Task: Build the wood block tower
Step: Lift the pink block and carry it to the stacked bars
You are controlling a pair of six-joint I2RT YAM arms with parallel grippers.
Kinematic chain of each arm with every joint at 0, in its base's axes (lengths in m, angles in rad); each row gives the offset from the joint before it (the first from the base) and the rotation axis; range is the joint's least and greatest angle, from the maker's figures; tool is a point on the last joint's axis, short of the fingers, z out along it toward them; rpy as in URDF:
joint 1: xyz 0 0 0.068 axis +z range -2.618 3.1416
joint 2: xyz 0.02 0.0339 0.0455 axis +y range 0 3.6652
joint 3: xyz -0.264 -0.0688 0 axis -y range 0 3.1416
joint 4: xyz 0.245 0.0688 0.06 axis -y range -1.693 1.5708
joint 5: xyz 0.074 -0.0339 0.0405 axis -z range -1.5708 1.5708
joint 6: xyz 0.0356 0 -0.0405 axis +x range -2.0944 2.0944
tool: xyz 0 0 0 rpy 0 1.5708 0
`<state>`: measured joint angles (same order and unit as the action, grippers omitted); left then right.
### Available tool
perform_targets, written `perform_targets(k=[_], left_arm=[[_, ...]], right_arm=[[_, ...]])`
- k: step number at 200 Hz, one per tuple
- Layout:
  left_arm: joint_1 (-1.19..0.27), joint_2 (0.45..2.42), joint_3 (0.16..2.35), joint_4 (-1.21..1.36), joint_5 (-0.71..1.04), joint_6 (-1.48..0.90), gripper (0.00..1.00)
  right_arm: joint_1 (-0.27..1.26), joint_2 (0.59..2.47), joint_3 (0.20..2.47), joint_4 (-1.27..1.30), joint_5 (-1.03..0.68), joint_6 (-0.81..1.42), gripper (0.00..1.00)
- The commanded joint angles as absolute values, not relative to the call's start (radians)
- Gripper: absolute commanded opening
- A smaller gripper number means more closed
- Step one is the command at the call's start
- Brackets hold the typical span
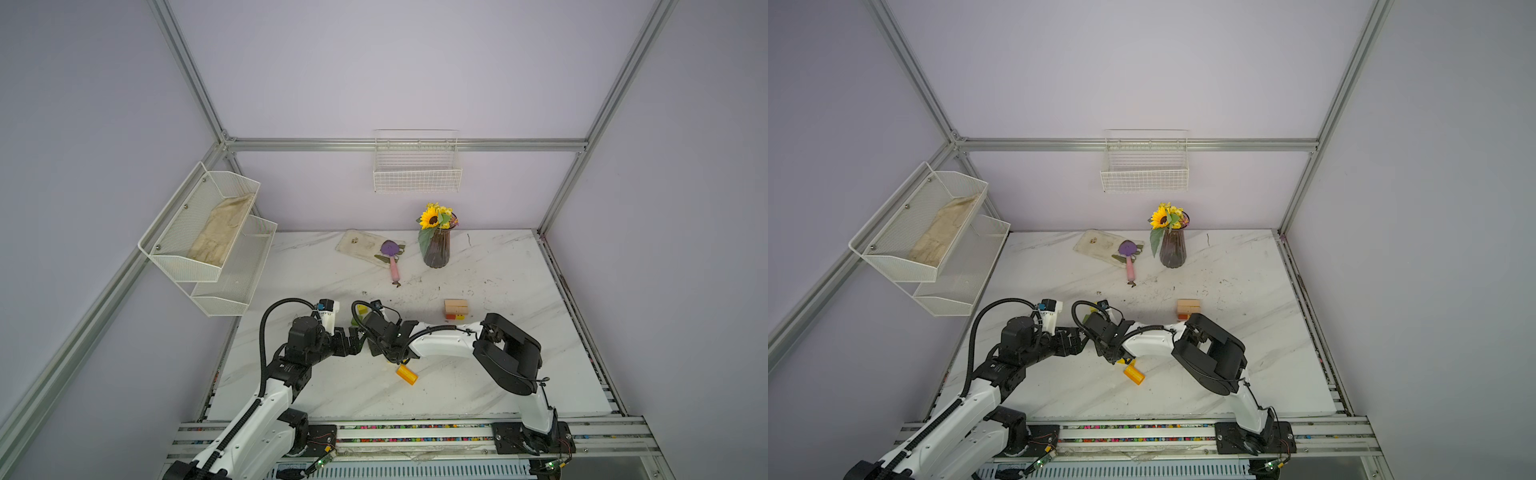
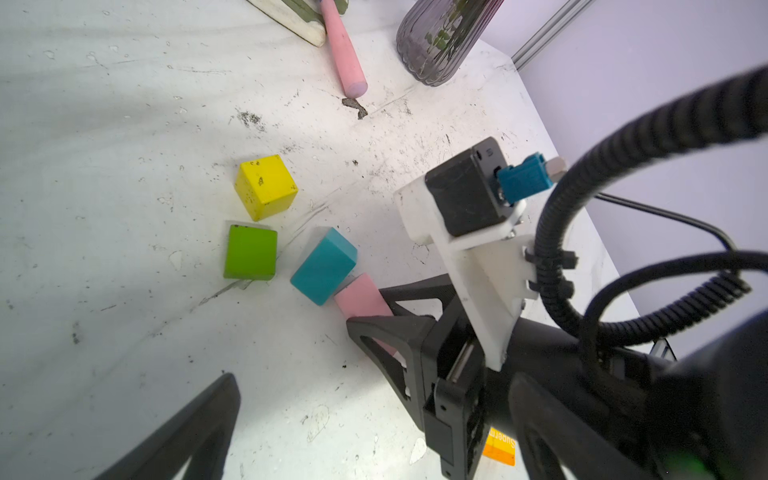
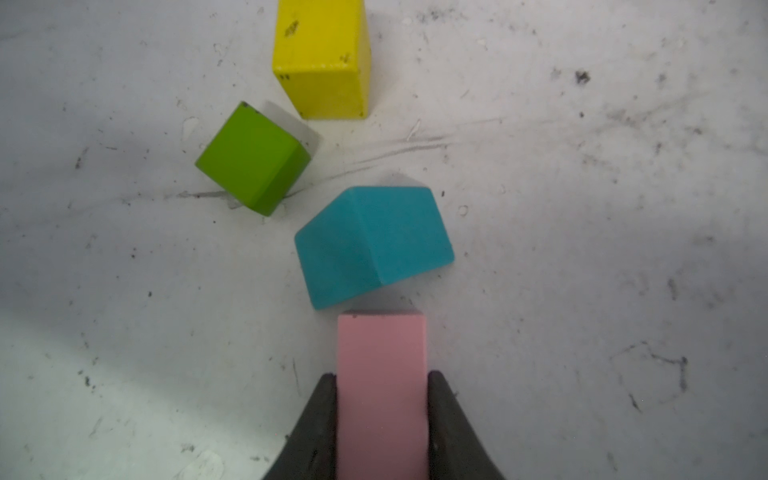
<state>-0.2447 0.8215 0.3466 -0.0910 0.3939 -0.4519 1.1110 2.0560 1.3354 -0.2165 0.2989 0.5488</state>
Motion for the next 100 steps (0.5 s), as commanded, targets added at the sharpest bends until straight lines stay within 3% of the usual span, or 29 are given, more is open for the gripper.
perform_targets(k=[1,29,100], left_arm=[[-0.249,0.821,0.33,-0.04,0.439,-0.437,1.0],[-0.249,0.824,0.319,-0.02,0.437,-0.435,1.0],[-0.249,0.886,0.318,0.073,0.637,-0.415,1.0]], right_arm=[[1.115,2.045,1.295,-0.262,0.343,0.566,0.25],[1.114,1.977,1.286,-0.293,0.375,0.567,0.24],[1.04,1.701,1.146,-0.305,0.464,0.537,0.23]])
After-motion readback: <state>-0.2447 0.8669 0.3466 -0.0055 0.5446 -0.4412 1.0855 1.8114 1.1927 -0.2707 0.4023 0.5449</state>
